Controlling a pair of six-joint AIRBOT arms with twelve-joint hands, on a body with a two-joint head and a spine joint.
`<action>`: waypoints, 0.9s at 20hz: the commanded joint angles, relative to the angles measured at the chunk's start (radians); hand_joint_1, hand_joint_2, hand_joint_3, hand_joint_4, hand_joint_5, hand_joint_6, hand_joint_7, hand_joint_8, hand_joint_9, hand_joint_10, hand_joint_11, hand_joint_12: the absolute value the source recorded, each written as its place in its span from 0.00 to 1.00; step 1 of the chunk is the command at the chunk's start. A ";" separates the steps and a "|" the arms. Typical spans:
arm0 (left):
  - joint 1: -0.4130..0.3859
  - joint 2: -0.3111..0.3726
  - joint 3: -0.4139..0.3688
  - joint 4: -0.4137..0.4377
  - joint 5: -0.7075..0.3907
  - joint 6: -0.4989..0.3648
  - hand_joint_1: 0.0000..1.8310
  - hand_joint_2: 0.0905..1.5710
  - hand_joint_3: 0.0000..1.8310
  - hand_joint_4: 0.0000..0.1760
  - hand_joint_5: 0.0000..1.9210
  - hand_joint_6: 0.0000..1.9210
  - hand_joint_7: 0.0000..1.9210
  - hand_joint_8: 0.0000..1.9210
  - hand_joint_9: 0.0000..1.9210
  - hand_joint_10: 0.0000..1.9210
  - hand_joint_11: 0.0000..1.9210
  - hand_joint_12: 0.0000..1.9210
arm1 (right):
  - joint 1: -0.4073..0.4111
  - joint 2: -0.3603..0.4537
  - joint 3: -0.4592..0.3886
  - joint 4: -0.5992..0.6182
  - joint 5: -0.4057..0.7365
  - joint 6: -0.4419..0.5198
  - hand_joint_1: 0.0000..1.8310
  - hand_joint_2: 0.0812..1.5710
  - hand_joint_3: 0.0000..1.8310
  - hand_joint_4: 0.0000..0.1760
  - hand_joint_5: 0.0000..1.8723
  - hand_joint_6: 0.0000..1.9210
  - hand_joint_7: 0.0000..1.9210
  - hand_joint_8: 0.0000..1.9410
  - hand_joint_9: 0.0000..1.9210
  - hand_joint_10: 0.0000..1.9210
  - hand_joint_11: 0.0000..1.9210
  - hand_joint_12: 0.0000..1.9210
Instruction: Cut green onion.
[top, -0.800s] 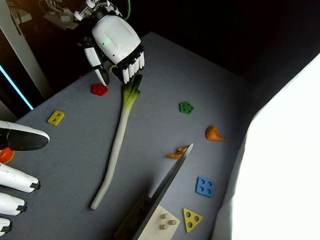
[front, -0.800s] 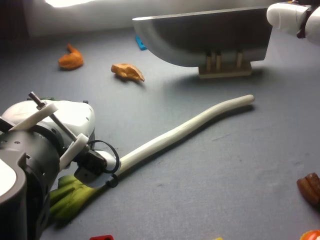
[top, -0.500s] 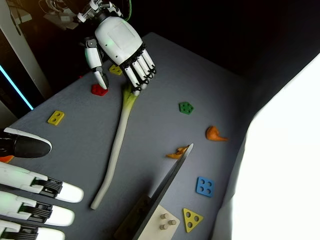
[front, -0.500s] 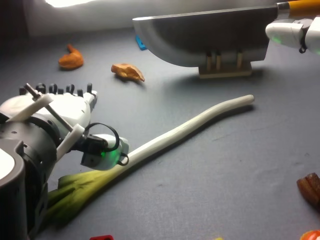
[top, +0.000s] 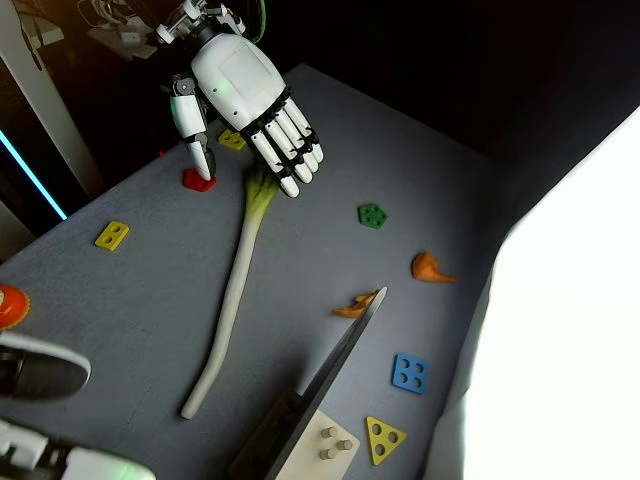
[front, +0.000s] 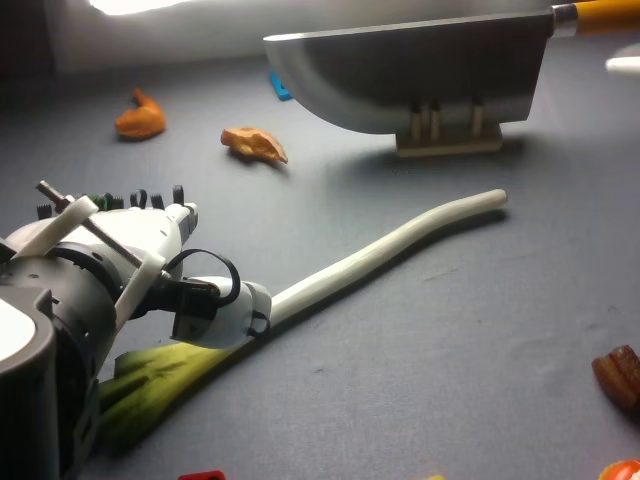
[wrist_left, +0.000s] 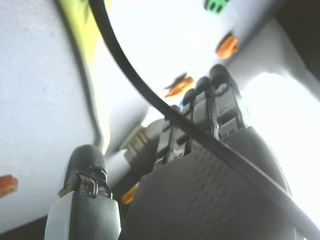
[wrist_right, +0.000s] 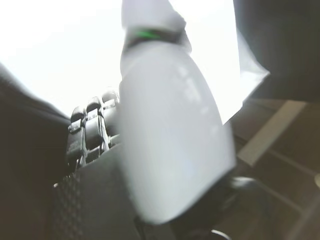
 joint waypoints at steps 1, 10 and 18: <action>-0.003 -0.004 -0.005 0.084 0.043 -0.011 0.11 0.75 0.00 0.38 0.00 0.00 0.04 0.00 0.04 0.00 0.00 0.15 | 0.006 -0.004 0.015 -0.055 0.110 0.031 0.60 0.61 0.00 0.15 0.00 0.00 0.00 0.00 0.00 0.00 0.00 0.00; 0.025 -0.014 -0.013 0.144 0.114 -0.025 0.15 0.78 0.00 0.42 0.02 0.00 0.04 0.00 0.04 0.00 0.00 0.26 | 0.031 -0.143 0.252 -0.083 0.005 0.123 0.55 0.64 0.00 0.08 0.00 0.00 0.00 0.00 0.00 0.00 0.00 0.00; 0.049 -0.039 -0.051 0.217 0.134 -0.043 0.21 0.80 0.00 0.25 0.03 0.00 0.03 0.00 0.04 0.00 0.00 0.27 | -0.007 -0.200 0.389 -0.147 -0.028 0.186 0.55 0.65 0.01 0.08 0.00 0.00 0.00 0.00 0.00 0.00 0.00 0.00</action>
